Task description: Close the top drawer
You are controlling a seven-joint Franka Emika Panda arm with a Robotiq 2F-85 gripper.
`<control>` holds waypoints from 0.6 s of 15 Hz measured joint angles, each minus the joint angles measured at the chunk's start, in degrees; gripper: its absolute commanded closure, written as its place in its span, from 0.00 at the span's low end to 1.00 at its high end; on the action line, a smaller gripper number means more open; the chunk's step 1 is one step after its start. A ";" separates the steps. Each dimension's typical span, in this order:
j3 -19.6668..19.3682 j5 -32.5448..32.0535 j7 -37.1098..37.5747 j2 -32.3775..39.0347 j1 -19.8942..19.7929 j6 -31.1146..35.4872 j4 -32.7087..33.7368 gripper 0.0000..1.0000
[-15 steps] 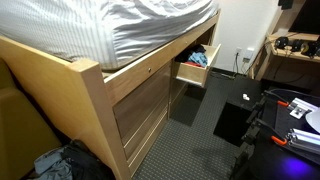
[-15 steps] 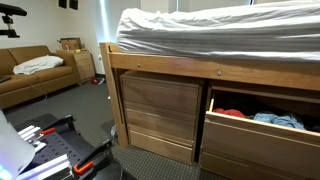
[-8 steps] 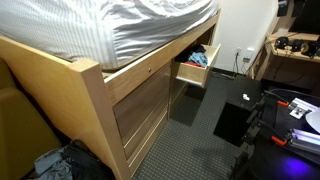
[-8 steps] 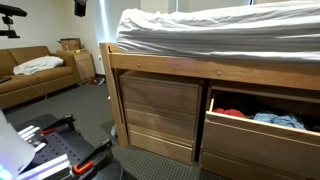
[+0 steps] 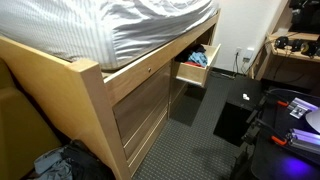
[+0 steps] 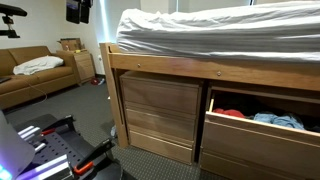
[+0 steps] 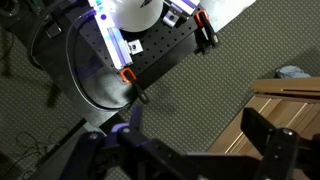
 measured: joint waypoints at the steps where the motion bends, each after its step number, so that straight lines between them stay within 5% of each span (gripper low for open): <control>1: 0.25 0.09 0.00 0.10 0.06 0.12 0.00 0.00; 4: 1.42 -0.77 5.49 2.03 -0.82 11.93 -2.78 0.00; 9: -0.89 -7.31 10.23 9.95 -10.26 35.72 -9.18 0.00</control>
